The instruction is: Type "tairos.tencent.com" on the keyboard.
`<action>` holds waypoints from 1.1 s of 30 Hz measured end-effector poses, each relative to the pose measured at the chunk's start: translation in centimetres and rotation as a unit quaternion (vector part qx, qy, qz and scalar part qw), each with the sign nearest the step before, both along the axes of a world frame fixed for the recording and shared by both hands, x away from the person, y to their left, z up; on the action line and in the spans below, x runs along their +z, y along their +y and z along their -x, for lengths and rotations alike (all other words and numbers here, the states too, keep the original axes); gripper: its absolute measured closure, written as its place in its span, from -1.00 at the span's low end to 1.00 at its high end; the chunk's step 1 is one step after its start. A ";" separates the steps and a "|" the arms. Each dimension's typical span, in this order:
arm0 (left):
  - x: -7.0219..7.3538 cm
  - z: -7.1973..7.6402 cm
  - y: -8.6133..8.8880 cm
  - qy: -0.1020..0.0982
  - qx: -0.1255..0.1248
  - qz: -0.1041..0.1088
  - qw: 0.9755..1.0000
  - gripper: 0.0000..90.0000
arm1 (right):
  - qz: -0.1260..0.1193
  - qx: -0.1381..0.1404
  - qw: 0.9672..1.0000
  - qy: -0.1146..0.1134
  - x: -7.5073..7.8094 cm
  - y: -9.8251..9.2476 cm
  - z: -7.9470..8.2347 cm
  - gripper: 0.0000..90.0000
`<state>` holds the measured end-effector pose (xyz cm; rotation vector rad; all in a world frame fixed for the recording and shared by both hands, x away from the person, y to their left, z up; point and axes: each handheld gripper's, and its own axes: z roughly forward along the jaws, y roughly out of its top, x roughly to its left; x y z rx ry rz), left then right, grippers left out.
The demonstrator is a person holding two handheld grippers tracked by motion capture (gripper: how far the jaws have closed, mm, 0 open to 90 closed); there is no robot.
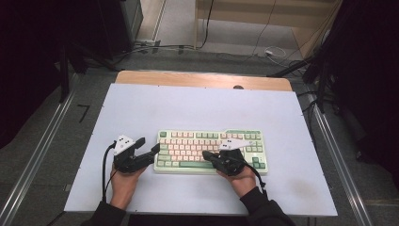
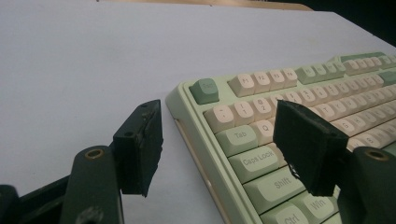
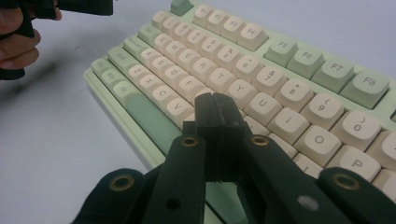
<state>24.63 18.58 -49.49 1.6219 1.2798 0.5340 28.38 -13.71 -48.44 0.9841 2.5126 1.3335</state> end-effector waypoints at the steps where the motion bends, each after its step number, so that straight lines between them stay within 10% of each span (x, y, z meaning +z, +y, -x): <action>1: 0.0 0.0 0.0 -0.002 0.000 0.001 1.000 -0.25 | 0.000 0.002 1.000 0.002 -0.1 0.0 0.0 0.94; 16: 0.0 0.0 -0.2 -0.001 -0.007 -0.003 1.000 -0.25 | 0.039 0.004 0.999 0.007 -1.1 1.0 -0.3 0.94; 33: 0.0 0.0 -0.4 -0.001 -0.011 -0.004 1.000 -0.24 | -0.034 -0.025 0.999 -0.007 1.0 -1.4 -0.4 0.60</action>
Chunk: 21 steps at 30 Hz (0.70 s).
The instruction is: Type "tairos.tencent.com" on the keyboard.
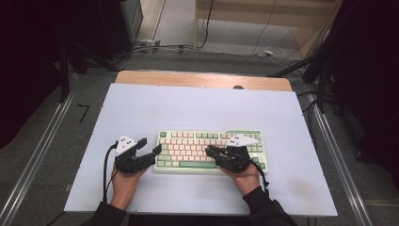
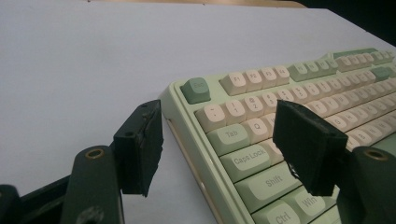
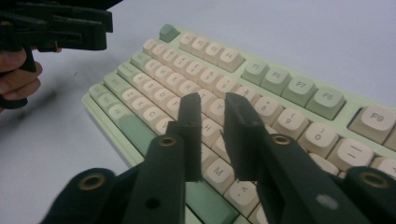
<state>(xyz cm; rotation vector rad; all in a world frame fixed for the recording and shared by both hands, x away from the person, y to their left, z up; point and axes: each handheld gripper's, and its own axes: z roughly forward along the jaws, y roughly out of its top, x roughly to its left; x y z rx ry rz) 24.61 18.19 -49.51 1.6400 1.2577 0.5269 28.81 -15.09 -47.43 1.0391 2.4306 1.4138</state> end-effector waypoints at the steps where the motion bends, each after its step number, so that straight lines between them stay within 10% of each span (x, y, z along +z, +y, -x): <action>1: -0.1 -0.1 0.0 0.001 -0.001 0.000 1.000 -0.24 | -0.003 -0.004 1.000 0.003 0.0 -0.2 -0.1 0.54; 21: -0.1 0.0 -0.4 0.003 -0.010 -0.003 1.000 -0.24 | -0.038 -0.050 0.998 0.024 0.0 -2.4 -1.1 -0.02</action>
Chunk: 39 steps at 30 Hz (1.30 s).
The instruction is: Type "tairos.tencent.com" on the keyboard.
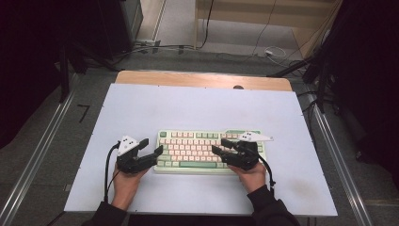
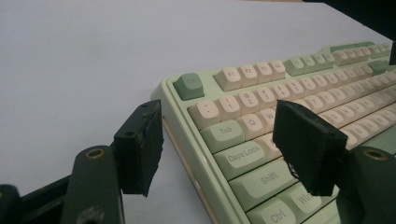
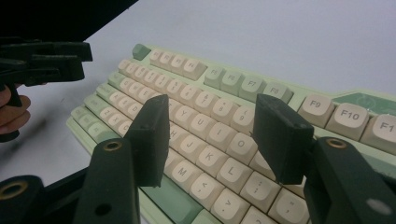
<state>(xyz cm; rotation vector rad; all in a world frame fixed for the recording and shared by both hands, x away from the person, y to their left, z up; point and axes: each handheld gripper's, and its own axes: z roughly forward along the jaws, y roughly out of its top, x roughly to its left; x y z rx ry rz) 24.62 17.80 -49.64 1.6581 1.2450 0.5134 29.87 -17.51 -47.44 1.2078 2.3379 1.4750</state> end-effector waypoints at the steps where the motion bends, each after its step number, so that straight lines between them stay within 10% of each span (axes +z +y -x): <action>1: 0.1 0.1 0.0 0.000 -0.001 0.000 1.000 -0.24 | -0.002 -0.001 1.000 -0.002 0.1 -0.1 0.0 -0.02; 22: 0.6 -0.3 -1.9 0.007 -0.055 0.014 0.998 -0.08 | -0.008 -0.008 1.000 0.000 0.1 -0.7 0.0 -0.02; 33: 0.5 -1.1 -4.8 0.025 -0.137 0.008 0.990 0.94 | -0.015 -0.011 1.000 -0.004 0.2 -0.9 -0.1 -0.02; 39: 0.7 -1.4 -6.0 0.030 -0.157 -0.009 0.987 1.00 | -0.013 -0.011 1.000 -0.002 0.2 -0.9 -0.1 -0.02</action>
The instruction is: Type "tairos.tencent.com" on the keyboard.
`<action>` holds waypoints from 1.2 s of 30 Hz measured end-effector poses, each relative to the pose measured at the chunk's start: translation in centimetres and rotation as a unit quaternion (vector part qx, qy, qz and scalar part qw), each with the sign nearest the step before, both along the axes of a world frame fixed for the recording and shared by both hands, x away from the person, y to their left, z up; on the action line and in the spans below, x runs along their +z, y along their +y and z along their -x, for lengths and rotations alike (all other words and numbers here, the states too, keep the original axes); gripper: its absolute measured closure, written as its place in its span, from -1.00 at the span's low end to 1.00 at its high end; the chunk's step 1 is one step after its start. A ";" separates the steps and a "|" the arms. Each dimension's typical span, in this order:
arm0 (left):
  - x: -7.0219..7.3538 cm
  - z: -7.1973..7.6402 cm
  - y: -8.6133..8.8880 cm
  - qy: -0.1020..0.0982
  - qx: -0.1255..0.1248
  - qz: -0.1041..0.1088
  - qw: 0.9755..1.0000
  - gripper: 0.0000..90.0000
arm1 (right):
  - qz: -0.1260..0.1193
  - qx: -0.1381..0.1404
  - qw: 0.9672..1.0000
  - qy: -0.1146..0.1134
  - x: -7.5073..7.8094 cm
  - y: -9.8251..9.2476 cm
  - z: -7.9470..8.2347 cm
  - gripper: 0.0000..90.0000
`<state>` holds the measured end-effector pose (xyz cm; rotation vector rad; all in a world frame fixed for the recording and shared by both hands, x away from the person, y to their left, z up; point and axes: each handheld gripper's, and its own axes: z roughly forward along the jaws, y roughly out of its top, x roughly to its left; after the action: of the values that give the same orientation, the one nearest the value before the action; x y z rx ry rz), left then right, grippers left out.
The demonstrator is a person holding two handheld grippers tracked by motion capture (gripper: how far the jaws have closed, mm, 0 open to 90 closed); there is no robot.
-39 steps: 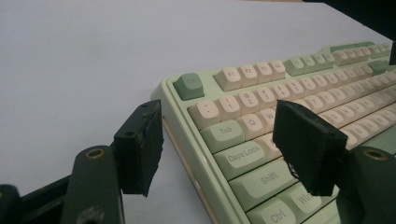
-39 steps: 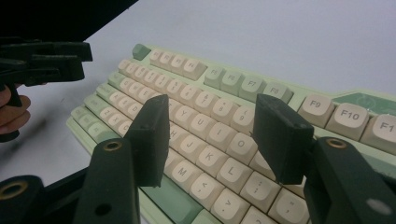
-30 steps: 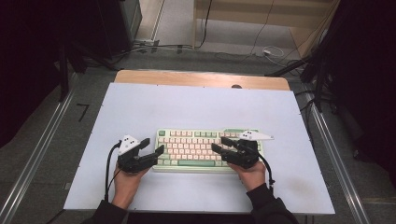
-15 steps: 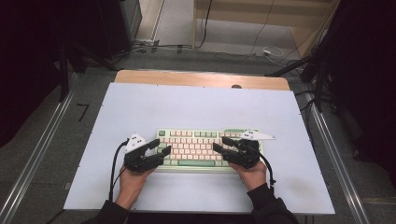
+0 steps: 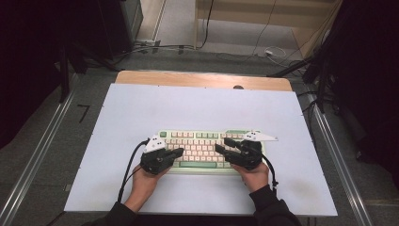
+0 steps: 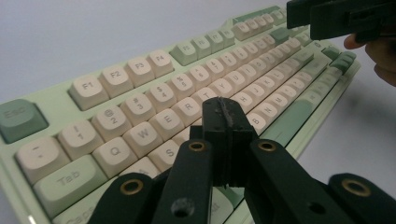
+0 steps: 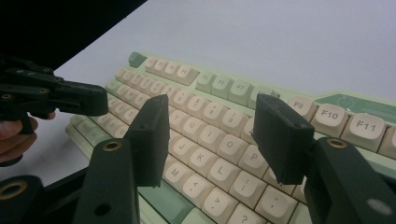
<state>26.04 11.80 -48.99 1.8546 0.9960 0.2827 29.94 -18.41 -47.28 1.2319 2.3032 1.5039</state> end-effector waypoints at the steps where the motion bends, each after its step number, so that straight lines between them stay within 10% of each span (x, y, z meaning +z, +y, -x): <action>1: 0.0 -0.1 -0.2 0.003 -0.004 -0.002 1.000 1.00 | -0.001 0.000 1.000 -0.001 0.0 0.0 0.0 -0.02; 18: -0.7 -0.5 -1.8 0.031 -0.015 -0.052 0.998 1.00 | 0.001 0.001 1.000 -0.003 0.0 0.0 0.0 -0.02; 21: -0.1 -0.4 -1.3 0.015 -0.005 -0.023 1.000 0.89 | 0.003 0.001 1.000 -0.001 0.0 0.0 0.1 -0.02; 26: 1.0 -0.3 0.4 -0.023 0.043 0.026 0.998 0.09 | 0.003 0.000 1.000 -0.004 0.1 -0.1 0.1 -0.03; 36: 1.2 -0.5 2.7 -0.029 0.094 0.037 0.994 -0.08 | 0.008 0.001 1.000 -0.002 -0.1 0.1 0.1 -0.04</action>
<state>26.57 14.50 -47.83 1.6785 1.1272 0.4053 29.87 -18.30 -47.37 1.2218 2.3116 1.4836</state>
